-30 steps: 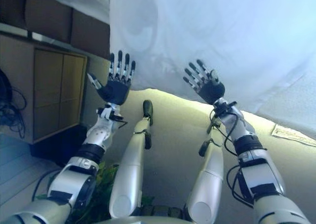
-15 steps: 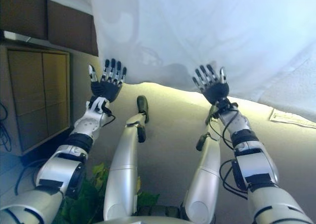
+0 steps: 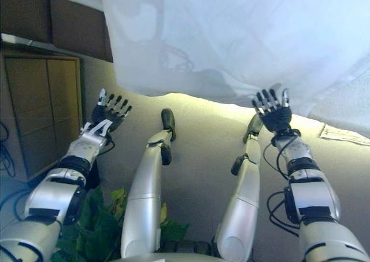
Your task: Make the bed neatly
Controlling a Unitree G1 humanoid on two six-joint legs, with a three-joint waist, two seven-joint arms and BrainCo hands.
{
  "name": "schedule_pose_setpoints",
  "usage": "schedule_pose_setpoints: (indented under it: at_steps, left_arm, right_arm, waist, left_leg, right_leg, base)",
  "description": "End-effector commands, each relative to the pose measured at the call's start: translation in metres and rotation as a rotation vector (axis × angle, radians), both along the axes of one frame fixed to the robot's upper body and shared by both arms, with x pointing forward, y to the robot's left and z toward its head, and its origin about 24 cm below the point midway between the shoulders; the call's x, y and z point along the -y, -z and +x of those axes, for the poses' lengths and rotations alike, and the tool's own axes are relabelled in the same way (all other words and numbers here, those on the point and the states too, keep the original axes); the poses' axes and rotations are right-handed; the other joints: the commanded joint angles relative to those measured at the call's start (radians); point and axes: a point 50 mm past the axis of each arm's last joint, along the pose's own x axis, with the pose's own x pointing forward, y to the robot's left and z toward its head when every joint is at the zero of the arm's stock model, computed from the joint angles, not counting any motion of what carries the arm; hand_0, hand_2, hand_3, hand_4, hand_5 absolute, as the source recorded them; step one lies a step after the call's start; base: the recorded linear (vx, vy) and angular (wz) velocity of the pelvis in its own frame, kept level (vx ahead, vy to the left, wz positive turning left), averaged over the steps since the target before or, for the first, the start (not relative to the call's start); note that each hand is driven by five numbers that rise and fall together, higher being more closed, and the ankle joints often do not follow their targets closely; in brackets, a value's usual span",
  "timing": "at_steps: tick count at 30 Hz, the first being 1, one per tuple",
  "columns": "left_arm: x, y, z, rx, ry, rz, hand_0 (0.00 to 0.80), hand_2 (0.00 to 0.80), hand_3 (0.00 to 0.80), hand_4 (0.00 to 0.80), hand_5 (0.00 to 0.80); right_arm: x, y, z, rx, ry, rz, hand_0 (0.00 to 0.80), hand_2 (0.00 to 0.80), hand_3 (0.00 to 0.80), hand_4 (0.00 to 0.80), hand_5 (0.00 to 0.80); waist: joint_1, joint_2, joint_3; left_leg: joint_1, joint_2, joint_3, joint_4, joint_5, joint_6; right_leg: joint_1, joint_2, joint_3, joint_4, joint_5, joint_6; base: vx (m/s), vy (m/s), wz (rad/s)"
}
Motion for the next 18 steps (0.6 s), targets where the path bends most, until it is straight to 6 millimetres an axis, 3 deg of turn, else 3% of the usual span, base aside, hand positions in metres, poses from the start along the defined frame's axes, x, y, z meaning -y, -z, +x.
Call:
schedule_pose_setpoints:
  at_steps: [1, 11, 18]
  left_arm:
    - [-0.012, 0.019, -0.013, -0.043, -0.073, 0.003, 0.000, 0.000, 0.000, 0.000, 0.000]
    - [-0.034, 0.031, -0.035, 0.002, -0.178, -0.037, 0.000, 0.000, 0.000, 0.000, 0.000]
    - [-0.045, 0.042, -0.054, 0.024, -0.239, -0.057, 0.000, 0.000, 0.000, 0.000, 0.000]
  right_arm:
    - [0.060, 0.006, -0.040, -0.067, 0.208, -0.037, 0.000, 0.000, 0.000, 0.000, 0.000]
    - [0.083, 0.068, -0.116, -0.283, 0.363, 0.050, 0.000, 0.000, 0.000, 0.000, 0.000]
    - [0.072, 0.109, -0.161, -0.327, 0.376, 0.129, 0.000, 0.000, 0.000, 0.000, 0.000]
  waist:
    - [-0.002, 0.047, -0.002]
    - [0.003, 0.033, -0.002]
    - [0.008, 0.024, -0.002]
  left_leg:
    - [0.025, 0.013, -0.042, -0.139, 0.156, -0.084]
    - [0.181, 0.016, -0.038, -0.227, 0.162, -0.080]
    - [0.334, 0.002, -0.035, -0.297, 0.160, -0.074]
  right_leg:
    - [0.010, -0.060, 0.032, 0.036, 0.031, 0.048]
    - [0.163, -0.062, 0.000, 0.011, 0.011, 0.052]
    - [0.327, -0.055, -0.028, -0.023, -0.002, 0.055]
  base:
    - [-0.027, -0.068, -0.01]
    - [-0.012, -0.075, 0.05]
    - [0.013, -0.100, 0.06]
